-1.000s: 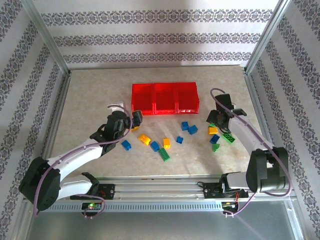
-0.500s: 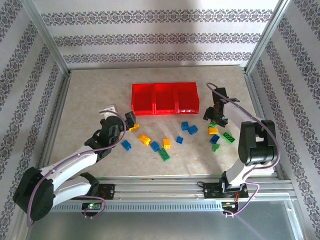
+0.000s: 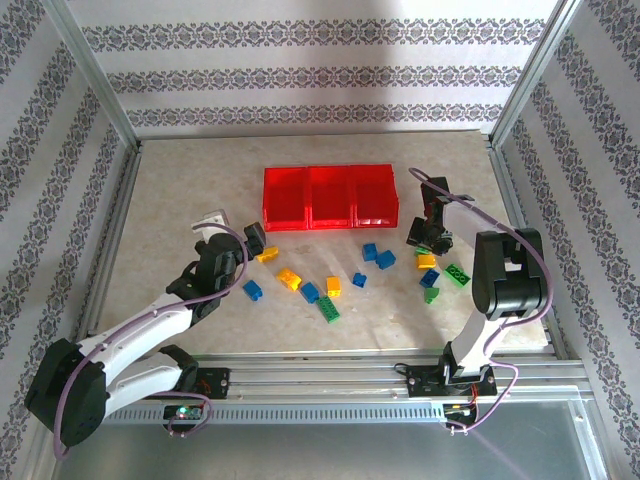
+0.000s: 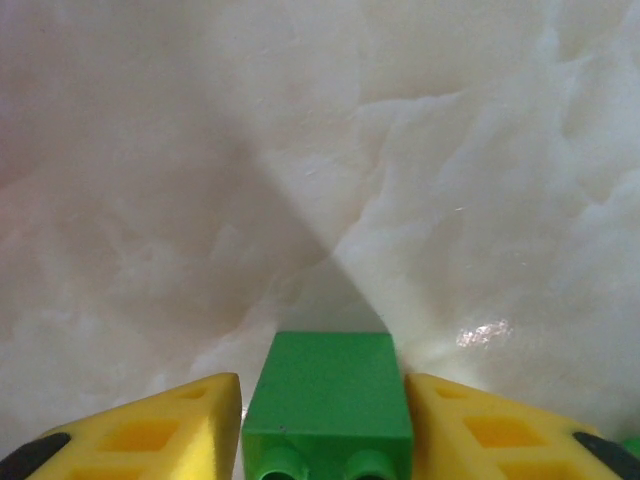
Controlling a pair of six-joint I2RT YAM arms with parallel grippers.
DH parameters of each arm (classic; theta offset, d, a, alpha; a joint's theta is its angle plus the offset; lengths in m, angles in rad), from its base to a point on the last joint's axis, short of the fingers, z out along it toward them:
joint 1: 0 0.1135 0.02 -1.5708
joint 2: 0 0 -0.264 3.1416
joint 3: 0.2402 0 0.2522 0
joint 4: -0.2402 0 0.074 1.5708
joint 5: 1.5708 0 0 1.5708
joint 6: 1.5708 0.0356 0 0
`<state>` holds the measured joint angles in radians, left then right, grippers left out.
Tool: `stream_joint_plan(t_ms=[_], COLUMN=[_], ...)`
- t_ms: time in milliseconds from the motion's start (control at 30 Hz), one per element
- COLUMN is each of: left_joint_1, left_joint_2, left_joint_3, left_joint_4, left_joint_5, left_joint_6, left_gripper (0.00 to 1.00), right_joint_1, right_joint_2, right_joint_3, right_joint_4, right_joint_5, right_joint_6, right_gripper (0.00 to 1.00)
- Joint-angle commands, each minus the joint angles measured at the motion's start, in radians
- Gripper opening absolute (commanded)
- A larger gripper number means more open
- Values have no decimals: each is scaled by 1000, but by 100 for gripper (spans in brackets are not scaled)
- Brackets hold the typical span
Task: Sort the legos into containers by color
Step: Pick up the lego from the middle-right of the table.
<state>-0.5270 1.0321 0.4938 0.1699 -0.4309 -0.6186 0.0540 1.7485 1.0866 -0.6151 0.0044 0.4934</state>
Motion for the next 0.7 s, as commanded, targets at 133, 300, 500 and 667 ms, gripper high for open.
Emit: stream_joint_plan(t_ms=[133, 300, 500, 667], left_joint_1=[21, 31, 51, 68], left_joint_2=[-2, 23, 73, 139], left_joint_3=[14, 47, 67, 97], left_joint_4=[-52, -133, -153, -172], left_joint_5=[-24, -35, 7, 67], left_joint_6=[-17, -50, -73, -92], left_gripper=[100, 100, 100, 100], right_joint_1=[-8, -6, 16, 75], right_joint_2=[16, -22, -118, -191], right_joint_3=[2, -16, -14, 20], right_joint_4=[-6, -5, -10, -11], right_joint_5=[-19, -27, -34, -18], right_joint_6=[4, 1, -8, -10], right_gripper=[35, 28, 21, 18])
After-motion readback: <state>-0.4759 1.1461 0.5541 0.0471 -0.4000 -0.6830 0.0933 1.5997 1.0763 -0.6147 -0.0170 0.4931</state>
